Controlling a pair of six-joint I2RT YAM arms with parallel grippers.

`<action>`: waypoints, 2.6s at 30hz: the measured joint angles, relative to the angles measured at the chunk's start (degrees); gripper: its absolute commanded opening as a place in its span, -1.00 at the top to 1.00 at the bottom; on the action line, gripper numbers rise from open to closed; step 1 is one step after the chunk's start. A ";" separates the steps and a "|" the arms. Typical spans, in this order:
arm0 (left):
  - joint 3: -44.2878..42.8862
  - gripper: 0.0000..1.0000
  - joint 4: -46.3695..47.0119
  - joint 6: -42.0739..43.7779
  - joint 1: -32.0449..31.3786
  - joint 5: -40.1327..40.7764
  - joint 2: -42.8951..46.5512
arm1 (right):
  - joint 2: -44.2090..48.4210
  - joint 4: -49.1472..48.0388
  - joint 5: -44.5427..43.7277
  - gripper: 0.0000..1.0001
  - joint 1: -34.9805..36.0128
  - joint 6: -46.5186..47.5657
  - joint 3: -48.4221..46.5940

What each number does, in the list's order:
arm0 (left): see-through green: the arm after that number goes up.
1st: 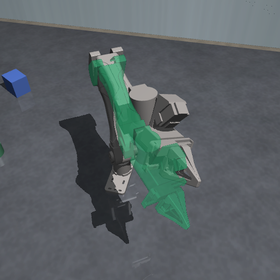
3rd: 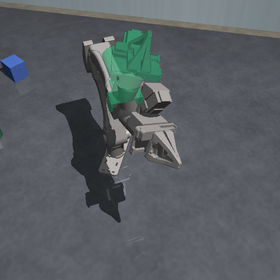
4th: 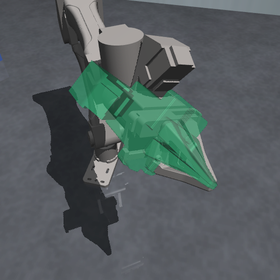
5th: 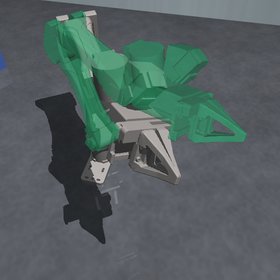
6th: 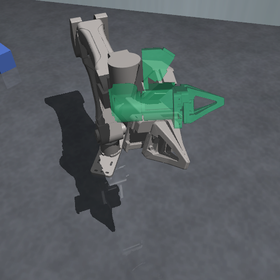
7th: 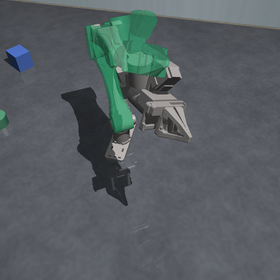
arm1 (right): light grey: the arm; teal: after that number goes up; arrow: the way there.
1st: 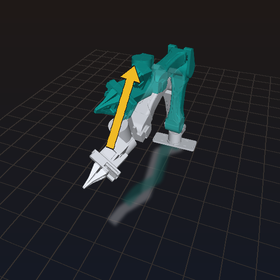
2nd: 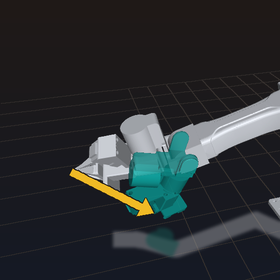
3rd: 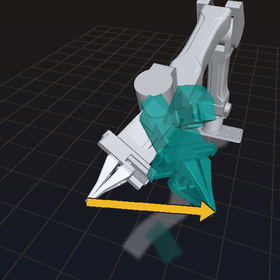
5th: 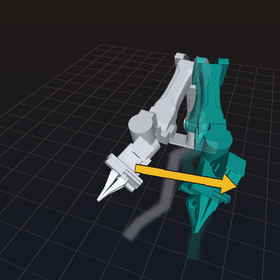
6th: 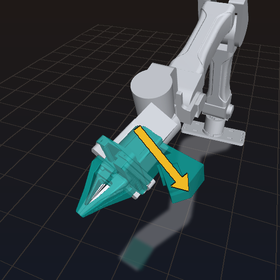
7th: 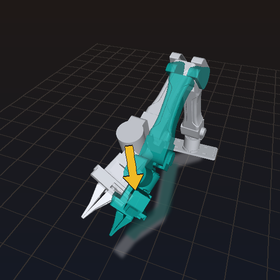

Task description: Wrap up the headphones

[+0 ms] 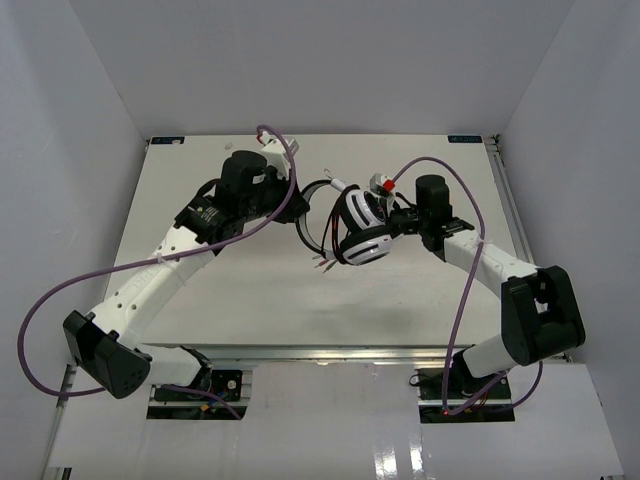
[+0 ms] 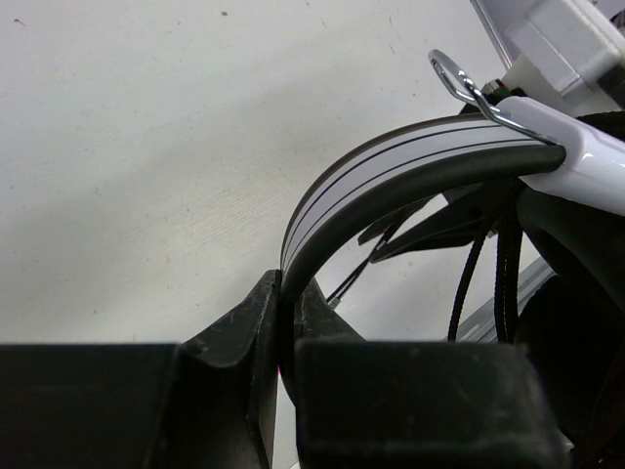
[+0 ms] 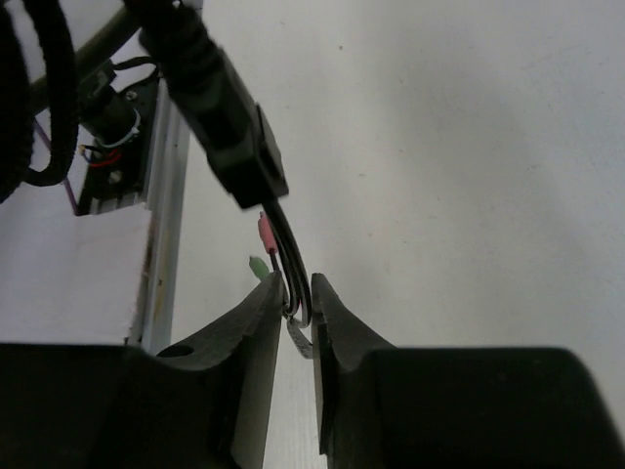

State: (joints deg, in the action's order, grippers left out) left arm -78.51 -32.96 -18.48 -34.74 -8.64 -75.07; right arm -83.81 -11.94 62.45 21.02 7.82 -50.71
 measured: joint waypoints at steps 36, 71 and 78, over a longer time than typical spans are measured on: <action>17.09 1.00 10.31 -39.02 10.19 12.76 -19.19 | -32.53 -52.94 -4.24 0.80 -1.53 -53.41 8.08; 23.91 -0.96 23.60 -14.34 11.34 -7.87 5.95 | 10.75 19.60 -32.48 -0.80 -10.05 0.91 3.79; 38.57 -0.96 24.82 -5.22 11.10 -12.20 31.06 | 23.53 22.70 -46.15 -0.80 -10.14 2.08 2.50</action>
State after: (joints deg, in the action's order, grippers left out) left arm -39.94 -8.14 -23.70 -23.64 -20.84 -44.01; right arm -60.28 10.76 16.30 10.87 9.90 -48.21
